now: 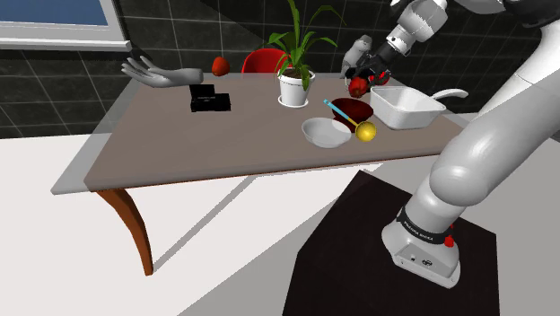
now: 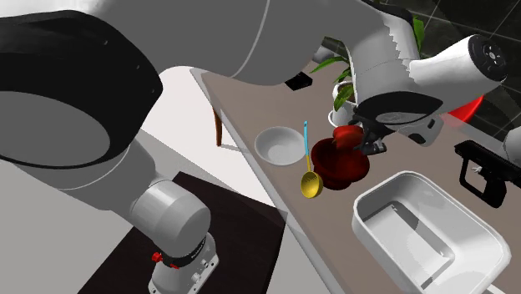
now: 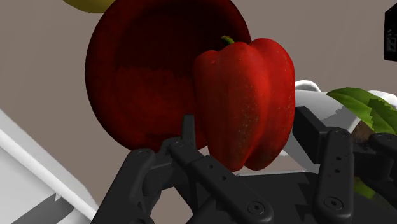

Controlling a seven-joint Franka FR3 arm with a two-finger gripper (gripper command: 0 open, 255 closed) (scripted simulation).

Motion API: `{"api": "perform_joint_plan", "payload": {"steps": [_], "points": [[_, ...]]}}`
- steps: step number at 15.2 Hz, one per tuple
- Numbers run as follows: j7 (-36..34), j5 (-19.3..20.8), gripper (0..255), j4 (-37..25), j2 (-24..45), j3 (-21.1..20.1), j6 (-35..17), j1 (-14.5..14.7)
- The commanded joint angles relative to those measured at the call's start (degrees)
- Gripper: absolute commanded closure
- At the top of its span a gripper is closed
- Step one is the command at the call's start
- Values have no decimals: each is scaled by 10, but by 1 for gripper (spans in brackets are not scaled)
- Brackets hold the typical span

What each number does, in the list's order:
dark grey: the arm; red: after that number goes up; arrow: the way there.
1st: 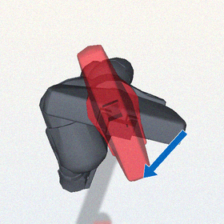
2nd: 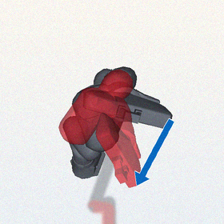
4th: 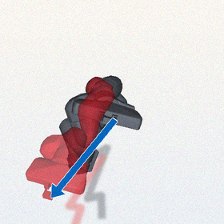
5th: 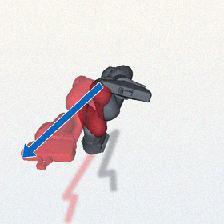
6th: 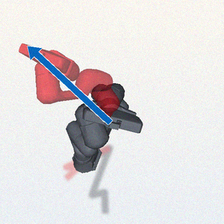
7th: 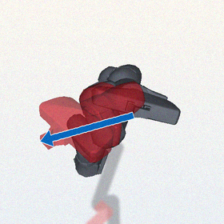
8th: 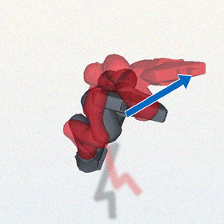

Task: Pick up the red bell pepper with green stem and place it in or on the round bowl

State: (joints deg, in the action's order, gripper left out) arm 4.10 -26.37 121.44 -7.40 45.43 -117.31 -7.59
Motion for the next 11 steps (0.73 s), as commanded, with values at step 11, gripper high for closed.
{"api": "perform_joint_plan", "payload": {"steps": [11], "points": [[47,-39,255,35,30,9,-42,3]]}}
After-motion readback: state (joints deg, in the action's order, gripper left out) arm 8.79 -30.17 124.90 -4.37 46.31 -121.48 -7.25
